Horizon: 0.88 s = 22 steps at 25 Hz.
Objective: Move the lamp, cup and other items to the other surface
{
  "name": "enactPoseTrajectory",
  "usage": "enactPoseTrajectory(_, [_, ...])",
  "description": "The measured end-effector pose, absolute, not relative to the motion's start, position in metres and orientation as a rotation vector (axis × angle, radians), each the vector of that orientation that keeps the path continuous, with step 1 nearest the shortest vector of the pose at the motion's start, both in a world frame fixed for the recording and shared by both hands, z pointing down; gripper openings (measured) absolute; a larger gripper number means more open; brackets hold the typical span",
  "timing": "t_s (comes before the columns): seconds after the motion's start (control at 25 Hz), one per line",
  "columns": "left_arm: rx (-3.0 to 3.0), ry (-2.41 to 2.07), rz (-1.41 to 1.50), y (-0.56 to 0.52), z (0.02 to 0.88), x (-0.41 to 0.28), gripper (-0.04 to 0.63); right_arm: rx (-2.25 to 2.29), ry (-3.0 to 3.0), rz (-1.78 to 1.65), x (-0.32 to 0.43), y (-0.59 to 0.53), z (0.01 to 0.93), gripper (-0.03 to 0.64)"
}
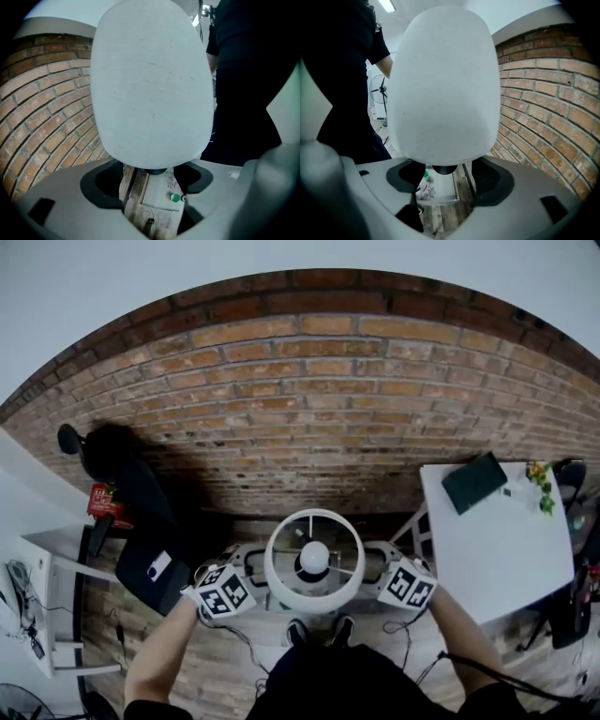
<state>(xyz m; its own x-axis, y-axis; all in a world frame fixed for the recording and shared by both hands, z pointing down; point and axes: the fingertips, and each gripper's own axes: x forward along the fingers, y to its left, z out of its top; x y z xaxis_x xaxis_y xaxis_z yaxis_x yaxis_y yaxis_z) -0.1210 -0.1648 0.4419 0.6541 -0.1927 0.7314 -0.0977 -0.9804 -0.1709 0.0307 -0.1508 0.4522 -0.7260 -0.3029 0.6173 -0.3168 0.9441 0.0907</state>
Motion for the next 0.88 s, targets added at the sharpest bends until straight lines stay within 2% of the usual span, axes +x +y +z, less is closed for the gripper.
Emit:
enactPoseTrajectory(0.48, [-2.760,-0.091,-1.005,-0.163,0.413,-0.033,0.333,0.740,-2.365,0.102,0.105,-0.114,0.414,0.311])
enactPoseTrajectory(0.88, [-2.674,-0.429,-0.847,-0.125,0.403,0.051,0.333,1.047,-2.191,0.186,0.172,-0.041,0.409,0.307])
